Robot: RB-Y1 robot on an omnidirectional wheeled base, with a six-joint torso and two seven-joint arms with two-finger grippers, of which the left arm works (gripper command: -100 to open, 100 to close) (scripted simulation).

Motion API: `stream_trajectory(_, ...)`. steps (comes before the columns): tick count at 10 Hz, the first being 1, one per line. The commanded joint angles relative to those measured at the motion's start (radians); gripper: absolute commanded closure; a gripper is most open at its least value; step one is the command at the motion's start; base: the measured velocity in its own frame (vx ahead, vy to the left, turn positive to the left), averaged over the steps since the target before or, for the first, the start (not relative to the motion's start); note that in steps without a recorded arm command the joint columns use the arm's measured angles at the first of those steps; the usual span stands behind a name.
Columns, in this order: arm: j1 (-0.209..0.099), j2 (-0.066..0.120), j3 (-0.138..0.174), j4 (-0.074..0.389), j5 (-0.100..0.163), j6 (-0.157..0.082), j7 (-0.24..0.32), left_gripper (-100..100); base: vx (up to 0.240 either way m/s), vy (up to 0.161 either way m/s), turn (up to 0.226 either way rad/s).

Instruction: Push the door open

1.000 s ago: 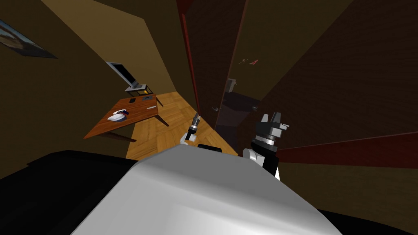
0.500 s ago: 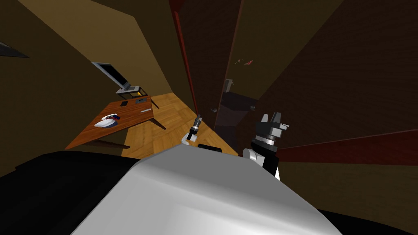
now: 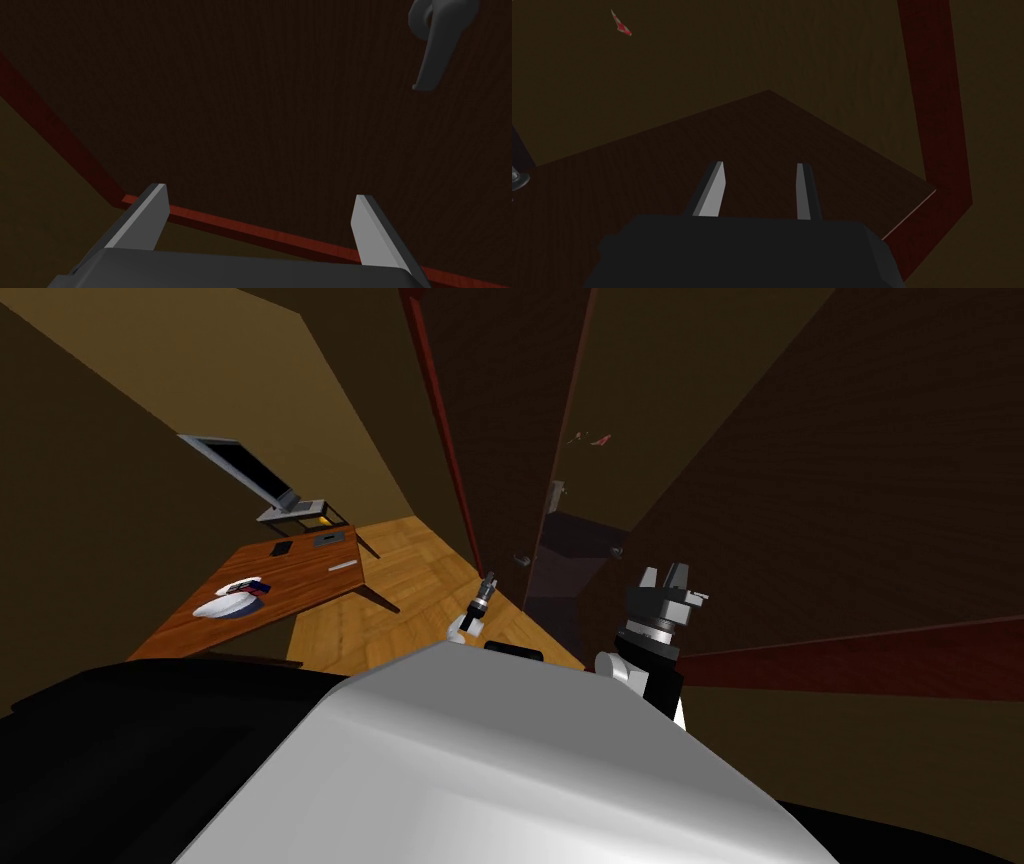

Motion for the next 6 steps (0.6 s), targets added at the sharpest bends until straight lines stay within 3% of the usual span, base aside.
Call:
stream_trajectory(1, -0.019, 0.0, -0.002, 0.045, -0.005, -0.011, 0.006, -100, 0.04, 0.032, -0.066)
stream_trajectory(6, -0.076, 0.0, -0.016, 0.184, -0.025, -0.033, 0.033, -100, 0.075, 0.055, -0.103)
